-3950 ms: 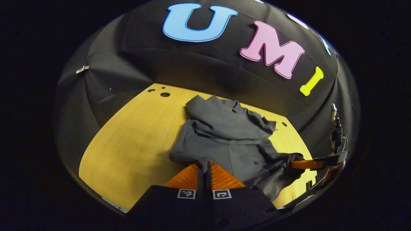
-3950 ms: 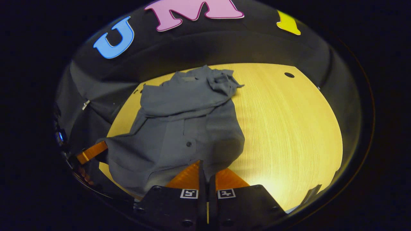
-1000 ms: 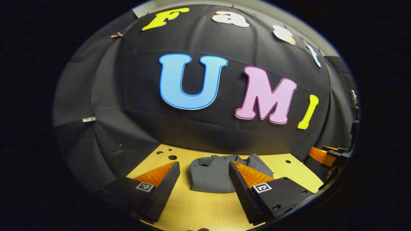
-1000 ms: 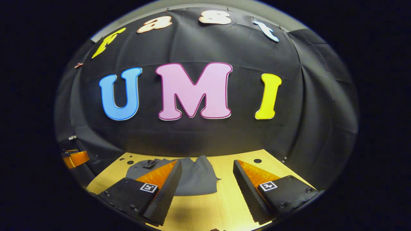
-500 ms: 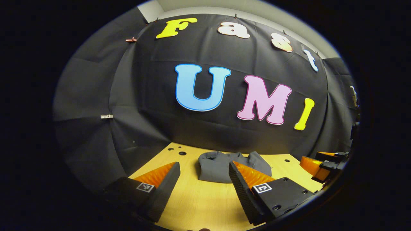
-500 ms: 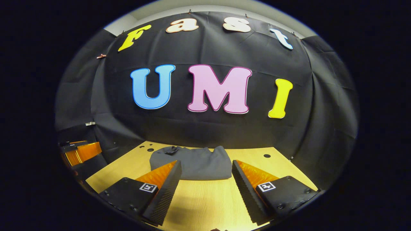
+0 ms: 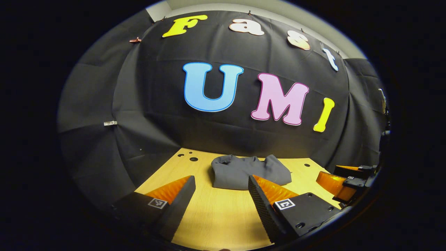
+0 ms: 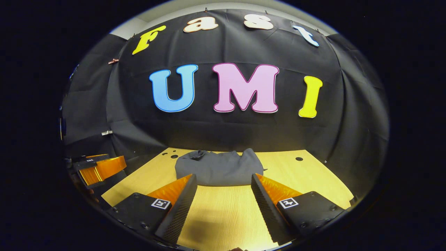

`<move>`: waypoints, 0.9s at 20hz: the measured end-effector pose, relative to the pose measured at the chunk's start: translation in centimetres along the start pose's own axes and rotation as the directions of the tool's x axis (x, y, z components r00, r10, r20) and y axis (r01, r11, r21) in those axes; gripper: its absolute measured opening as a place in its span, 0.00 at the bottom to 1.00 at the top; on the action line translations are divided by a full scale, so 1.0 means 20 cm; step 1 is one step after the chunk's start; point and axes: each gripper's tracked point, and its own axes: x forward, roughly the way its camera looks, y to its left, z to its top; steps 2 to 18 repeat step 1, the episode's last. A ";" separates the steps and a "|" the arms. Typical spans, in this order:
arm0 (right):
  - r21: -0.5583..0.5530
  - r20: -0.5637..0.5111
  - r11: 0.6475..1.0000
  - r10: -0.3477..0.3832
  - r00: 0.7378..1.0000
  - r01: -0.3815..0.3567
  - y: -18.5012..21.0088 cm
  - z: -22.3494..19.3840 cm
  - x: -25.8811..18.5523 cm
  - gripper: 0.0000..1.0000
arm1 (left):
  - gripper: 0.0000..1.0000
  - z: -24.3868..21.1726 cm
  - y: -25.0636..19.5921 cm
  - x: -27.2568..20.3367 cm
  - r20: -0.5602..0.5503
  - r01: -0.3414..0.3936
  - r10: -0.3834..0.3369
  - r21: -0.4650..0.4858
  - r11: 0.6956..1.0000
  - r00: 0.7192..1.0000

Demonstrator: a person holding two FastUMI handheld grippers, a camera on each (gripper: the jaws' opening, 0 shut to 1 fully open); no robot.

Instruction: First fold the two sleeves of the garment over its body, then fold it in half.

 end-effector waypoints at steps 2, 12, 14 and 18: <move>0.001 -0.002 1.000 0.000 1.000 0.000 0.00 0.00 0.00 0.96 | 0.96 -0.01 0.00 0.01 -0.004 0.005 -0.005 0.002 1.000 1.000; 0.001 -0.002 1.000 0.000 1.000 0.000 0.00 0.00 0.00 0.96 | 0.96 -0.01 0.00 0.01 -0.004 0.005 -0.005 0.002 1.000 1.000; 0.001 -0.002 1.000 0.000 1.000 0.000 0.00 0.00 0.00 0.96 | 0.96 -0.01 0.00 0.01 -0.004 0.005 -0.005 0.002 1.000 1.000; 0.001 -0.002 1.000 0.000 1.000 0.000 0.00 0.00 0.00 0.96 | 0.96 -0.01 0.00 0.01 -0.004 0.005 -0.005 0.002 1.000 1.000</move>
